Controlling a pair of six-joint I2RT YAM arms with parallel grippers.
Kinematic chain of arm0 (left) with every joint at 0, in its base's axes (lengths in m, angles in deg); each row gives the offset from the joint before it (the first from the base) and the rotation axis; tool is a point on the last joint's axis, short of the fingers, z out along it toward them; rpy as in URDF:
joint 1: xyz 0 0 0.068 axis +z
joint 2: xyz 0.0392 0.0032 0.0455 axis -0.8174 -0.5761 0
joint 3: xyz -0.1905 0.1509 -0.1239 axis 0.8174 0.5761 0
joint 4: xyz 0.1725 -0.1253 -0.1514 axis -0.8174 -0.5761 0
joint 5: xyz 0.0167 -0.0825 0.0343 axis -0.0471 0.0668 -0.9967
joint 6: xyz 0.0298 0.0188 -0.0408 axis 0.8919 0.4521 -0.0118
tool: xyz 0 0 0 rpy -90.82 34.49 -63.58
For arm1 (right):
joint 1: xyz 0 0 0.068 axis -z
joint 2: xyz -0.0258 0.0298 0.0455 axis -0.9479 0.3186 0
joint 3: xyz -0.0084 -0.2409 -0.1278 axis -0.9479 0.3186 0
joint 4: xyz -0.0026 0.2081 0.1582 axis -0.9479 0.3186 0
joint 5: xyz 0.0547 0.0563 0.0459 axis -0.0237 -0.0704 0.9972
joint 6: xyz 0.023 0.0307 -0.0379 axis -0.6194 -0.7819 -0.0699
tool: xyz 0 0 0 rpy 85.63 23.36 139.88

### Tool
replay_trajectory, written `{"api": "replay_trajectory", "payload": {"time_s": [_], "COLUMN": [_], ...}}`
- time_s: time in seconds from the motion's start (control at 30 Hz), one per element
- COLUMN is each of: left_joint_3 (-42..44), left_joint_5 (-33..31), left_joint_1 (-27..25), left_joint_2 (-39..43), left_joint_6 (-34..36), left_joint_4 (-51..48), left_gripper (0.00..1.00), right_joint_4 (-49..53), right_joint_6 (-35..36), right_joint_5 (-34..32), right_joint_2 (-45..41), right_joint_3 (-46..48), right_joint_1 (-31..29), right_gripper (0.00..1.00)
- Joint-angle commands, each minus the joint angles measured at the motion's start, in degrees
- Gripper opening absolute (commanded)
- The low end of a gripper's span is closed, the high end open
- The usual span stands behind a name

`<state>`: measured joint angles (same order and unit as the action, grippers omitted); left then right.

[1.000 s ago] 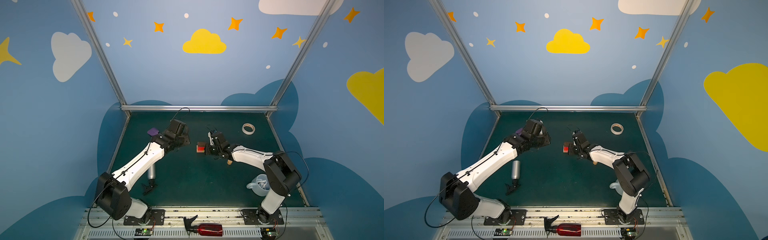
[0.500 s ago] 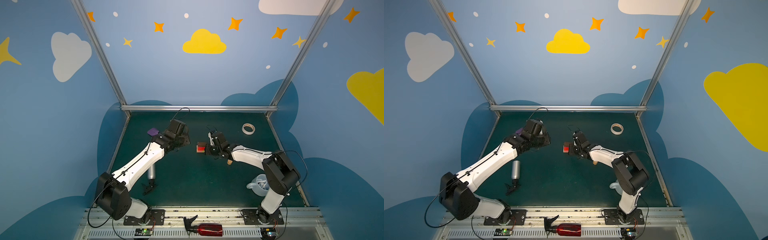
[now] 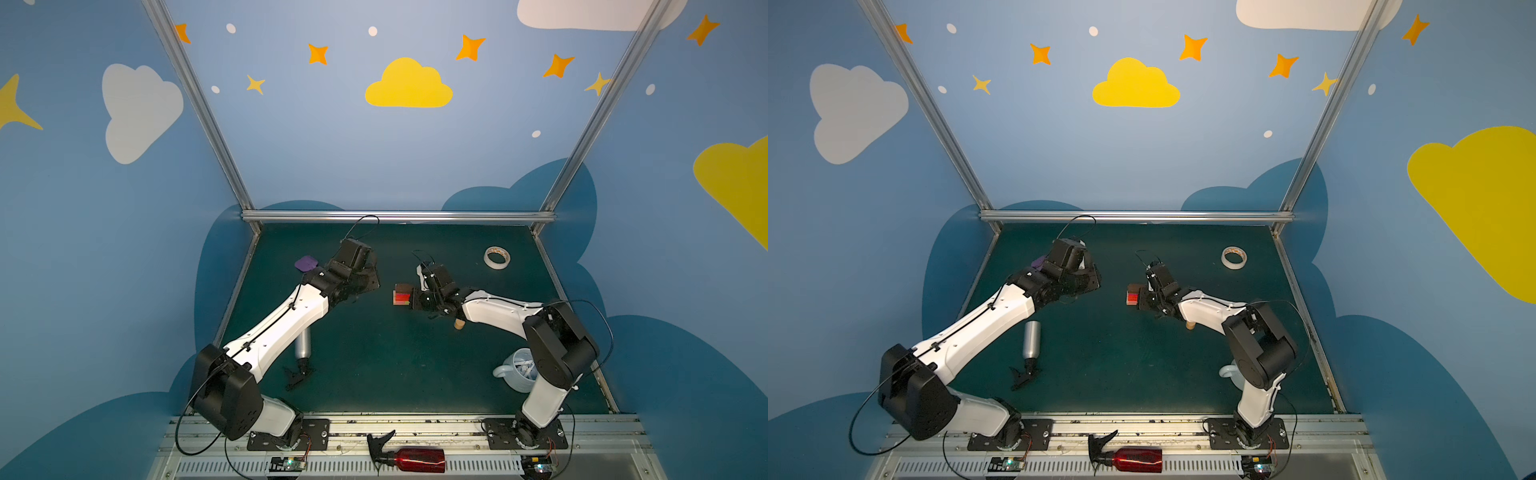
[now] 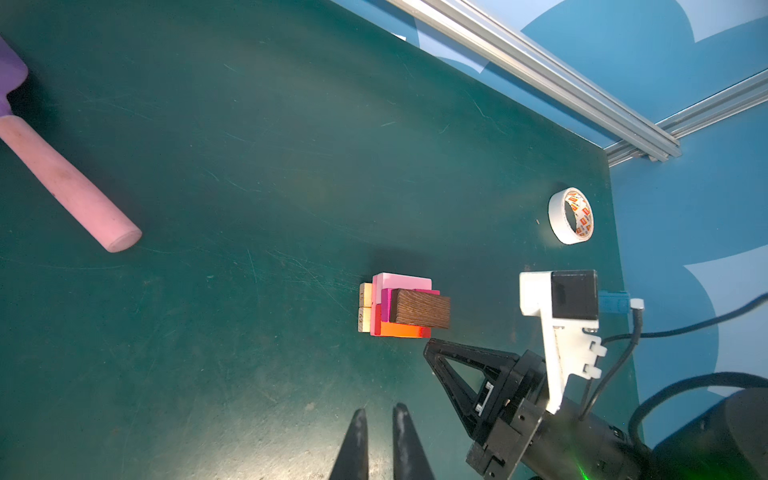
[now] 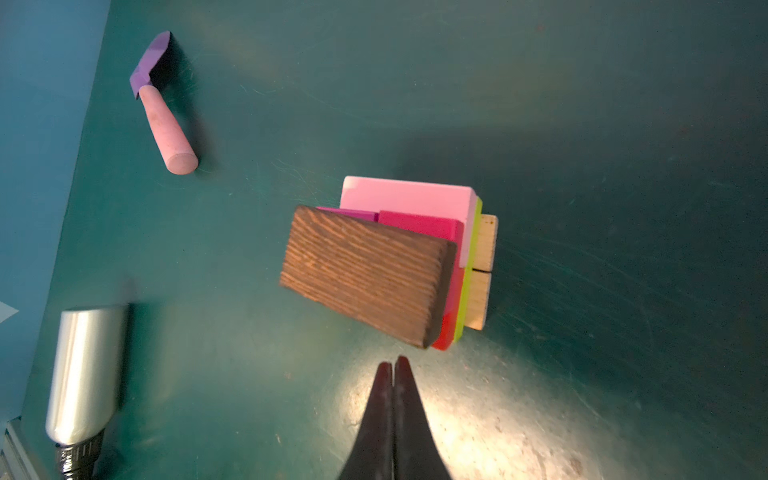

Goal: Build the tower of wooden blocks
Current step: 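Keep the right gripper pressing the brown block against the group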

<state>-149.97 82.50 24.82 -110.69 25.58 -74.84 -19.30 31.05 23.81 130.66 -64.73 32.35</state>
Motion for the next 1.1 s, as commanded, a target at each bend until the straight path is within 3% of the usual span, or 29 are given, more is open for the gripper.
{"api": "replay_trajectory", "payload": {"time_s": [0.0, 1.07], "left_joint_3": [0.4, 0.66], "left_joint_5": [-0.2, 0.15], "left_joint_1": [0.25, 0.38], "left_joint_2": [-0.15, -0.15], "left_joint_6": [0.19, -0.03], "left_joint_4": [0.46, 0.67], "left_gripper": [0.14, 0.14], "right_joint_4": [-0.51, -1.61], "right_joint_6": [-0.19, -1.03], "right_joint_5": [0.09, 0.12], "right_joint_2": [1.03, 2.09], "right_joint_3": [-1.88, -2.68], "right_joint_1": [0.22, 0.71], "right_gripper": [0.0, 0.0]}}
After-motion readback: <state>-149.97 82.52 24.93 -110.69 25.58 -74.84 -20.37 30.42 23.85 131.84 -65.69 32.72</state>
